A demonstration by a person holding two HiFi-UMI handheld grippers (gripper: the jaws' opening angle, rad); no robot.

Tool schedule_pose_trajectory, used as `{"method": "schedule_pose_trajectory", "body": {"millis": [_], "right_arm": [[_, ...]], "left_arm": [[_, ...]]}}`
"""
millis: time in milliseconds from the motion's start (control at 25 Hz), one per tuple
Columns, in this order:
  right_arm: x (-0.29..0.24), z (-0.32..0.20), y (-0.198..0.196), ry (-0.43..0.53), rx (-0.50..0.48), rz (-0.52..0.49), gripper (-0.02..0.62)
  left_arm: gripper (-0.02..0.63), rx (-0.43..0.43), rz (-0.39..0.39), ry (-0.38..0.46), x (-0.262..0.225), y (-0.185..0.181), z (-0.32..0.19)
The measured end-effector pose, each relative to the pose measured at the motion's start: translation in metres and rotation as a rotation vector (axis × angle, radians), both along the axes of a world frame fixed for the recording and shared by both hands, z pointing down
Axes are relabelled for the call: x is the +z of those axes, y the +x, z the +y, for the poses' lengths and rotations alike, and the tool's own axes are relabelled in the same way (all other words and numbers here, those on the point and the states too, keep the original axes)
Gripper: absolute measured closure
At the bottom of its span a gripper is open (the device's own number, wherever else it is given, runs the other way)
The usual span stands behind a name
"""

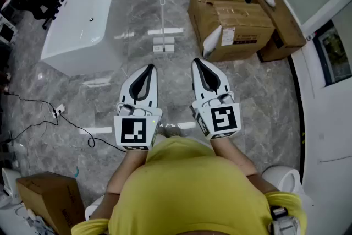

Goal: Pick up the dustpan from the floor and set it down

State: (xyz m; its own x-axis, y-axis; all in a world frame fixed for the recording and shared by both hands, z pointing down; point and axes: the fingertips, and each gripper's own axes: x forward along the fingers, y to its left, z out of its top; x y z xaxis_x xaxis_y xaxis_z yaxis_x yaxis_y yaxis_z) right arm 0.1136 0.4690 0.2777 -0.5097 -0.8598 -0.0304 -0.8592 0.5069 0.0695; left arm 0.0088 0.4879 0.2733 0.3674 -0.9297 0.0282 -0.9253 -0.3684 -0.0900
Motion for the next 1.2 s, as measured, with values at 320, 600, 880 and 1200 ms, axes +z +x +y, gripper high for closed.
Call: {"method": "schedule_pose_trajectory", "body": {"millis": [320,600,880,1200], "right_arm": [[0.011,-0.035,0.016,-0.018,0.015,-0.003,0.583],[0.029,-0.093,0.001,-0.047,-0.006,-0.006,0.551],[0.035,-0.185,-0.026,-0.032,-0.017,-0.004,0.529],[0.046,-0.295,-0.054,-0.062,0.031,-0.004,0.508]], "left_arm": [[0.603,-0.007,0.011,0.012,0.003,0.011,-0.036],[0.603,-0.016,0.025,-0.014,0.019,-0.004,-0.092],[0.603,0.0,0.022,-0.028,0.022,-0.027,-0.187],[0.603,0.059,0.019,-0.051,0.032,-0.053,-0.295]]}}
